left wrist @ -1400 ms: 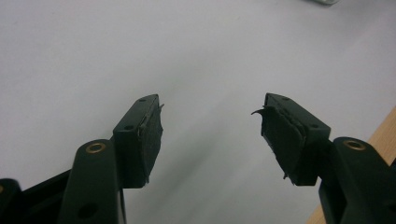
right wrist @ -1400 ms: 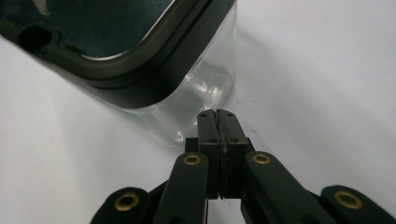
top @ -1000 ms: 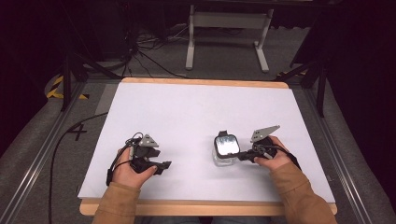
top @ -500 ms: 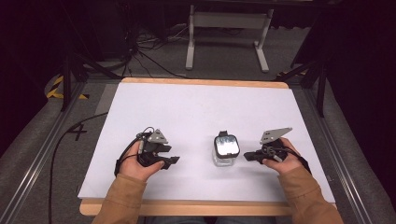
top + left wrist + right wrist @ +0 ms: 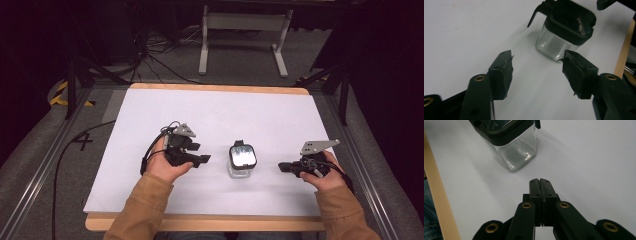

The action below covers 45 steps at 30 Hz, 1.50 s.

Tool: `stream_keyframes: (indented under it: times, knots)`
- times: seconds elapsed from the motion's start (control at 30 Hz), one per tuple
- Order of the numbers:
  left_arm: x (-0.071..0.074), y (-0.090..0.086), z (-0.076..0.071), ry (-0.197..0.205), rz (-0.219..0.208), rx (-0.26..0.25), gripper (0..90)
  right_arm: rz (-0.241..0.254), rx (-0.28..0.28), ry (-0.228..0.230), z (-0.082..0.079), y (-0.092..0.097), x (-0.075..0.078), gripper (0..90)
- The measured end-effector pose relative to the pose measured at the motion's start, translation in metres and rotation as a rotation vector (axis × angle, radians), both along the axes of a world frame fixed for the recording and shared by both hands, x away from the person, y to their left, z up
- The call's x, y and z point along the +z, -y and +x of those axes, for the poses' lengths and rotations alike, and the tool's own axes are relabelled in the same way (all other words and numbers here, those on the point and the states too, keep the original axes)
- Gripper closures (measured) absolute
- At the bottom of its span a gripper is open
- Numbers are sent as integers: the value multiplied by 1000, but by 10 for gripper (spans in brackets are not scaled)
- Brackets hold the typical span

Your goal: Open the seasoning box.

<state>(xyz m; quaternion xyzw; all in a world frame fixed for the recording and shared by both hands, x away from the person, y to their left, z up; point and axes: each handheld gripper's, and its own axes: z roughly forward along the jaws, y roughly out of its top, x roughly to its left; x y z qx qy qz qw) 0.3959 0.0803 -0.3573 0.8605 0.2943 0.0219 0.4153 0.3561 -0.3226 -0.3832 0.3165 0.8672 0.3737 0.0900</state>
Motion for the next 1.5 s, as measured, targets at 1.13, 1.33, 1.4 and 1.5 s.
stream_keyframes:
  times: [1.13,1.33,1.4,1.5]
  knots:
    - [6,89,63,-19,13,-180,879,17,-12,-14,-14,10,-2,898]
    - [1,90,70,-37,-24,-160,898,42,3,-18,-14,9,-1,898]
    - [1,91,71,-34,-27,-161,899,42,5,-16,-13,9,-1,898]
    - [0,92,71,-38,-16,-169,899,39,6,-14,-13,8,-1,898]
